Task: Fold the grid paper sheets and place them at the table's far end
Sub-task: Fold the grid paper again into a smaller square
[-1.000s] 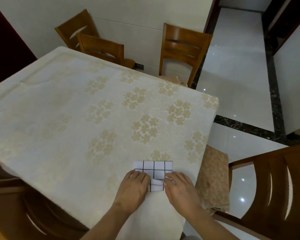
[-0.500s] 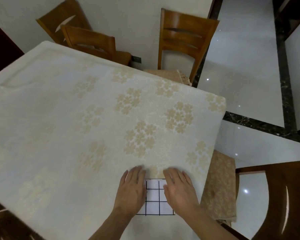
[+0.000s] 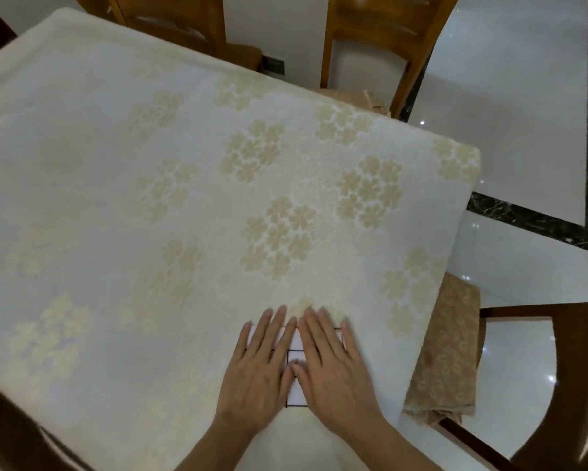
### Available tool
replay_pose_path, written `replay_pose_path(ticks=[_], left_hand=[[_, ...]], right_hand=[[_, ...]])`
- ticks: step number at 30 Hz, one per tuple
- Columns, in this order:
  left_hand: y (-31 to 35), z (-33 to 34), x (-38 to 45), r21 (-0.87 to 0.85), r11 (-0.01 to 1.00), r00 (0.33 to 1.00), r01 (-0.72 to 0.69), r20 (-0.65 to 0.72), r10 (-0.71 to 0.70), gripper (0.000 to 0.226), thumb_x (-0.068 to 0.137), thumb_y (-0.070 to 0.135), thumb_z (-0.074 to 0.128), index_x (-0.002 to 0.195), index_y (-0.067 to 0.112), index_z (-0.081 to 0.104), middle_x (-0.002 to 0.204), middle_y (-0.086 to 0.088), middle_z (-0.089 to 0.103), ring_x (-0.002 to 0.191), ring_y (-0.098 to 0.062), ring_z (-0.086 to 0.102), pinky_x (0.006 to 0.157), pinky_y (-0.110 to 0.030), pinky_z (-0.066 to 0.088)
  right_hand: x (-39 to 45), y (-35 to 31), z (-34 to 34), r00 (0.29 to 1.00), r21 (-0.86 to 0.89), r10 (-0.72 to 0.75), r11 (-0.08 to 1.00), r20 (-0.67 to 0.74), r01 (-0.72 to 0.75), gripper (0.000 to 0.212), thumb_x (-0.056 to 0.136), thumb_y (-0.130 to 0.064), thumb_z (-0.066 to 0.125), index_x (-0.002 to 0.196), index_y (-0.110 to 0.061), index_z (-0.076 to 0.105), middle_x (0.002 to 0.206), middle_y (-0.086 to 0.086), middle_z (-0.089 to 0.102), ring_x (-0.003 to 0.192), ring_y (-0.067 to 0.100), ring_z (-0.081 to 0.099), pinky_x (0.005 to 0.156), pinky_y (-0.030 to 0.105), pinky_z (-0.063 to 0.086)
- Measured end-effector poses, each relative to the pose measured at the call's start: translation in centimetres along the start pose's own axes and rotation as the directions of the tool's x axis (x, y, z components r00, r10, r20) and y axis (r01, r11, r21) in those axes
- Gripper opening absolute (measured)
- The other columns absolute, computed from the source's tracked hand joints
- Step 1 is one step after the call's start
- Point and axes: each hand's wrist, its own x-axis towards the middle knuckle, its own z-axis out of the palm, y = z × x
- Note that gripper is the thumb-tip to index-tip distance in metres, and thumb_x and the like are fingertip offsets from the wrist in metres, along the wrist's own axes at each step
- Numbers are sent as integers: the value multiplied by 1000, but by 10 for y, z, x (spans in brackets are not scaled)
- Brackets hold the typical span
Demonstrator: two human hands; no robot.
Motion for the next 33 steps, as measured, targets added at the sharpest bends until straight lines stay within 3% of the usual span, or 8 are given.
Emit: replay_pose_path(ticks=[5,13,23,27,33], left_hand=[[-3,7,-2,-6,1000,1000,2,-6,-2,62,103,47,25,157,18,13,166,-4,8,152,-22,7,117,-49,21],[-5,13,-1,-10,1000,999,11,-40,-11,65,103,46,31,157,20,9,166,-1,4,152,-19,2,120,-47,18],[-7,14,-6,14,1000,1000,4,-29,-4,65,104,52,15,157,16,2,166,-4,-2,152,-19,-4,120,-47,19],[-23,15,-21,19,1000,998,25,-50,-24,69,103,53,18,157,14,0,166,-6,-3,152,-19,-4,121,-45,17],[-30,14,-25,16,1000,997,24,-68,-23,71,102,54,21,157,14,2,166,-5,-1,152,-19,-2,121,-46,15]], right_hand=[[0,12,1,999,18,31,999,17,-31,74,101,-61,29,156,-12,24,165,4,16,153,21,8,119,55,22],[-7,15,10,993,19,95,995,-74,-94,81,99,-63,31,156,-6,19,165,12,11,153,25,9,120,53,21],[-10,12,10,991,-29,124,992,-43,-125,83,99,-66,19,157,-6,9,166,12,0,154,25,1,122,52,17],[-11,13,10,992,-51,120,991,-42,-122,83,99,-65,16,157,-8,2,166,11,-5,154,23,-5,122,51,15],[-12,10,9,988,-82,145,985,-46,-149,83,100,-65,14,157,-6,6,166,12,-2,154,24,-2,122,53,13]])
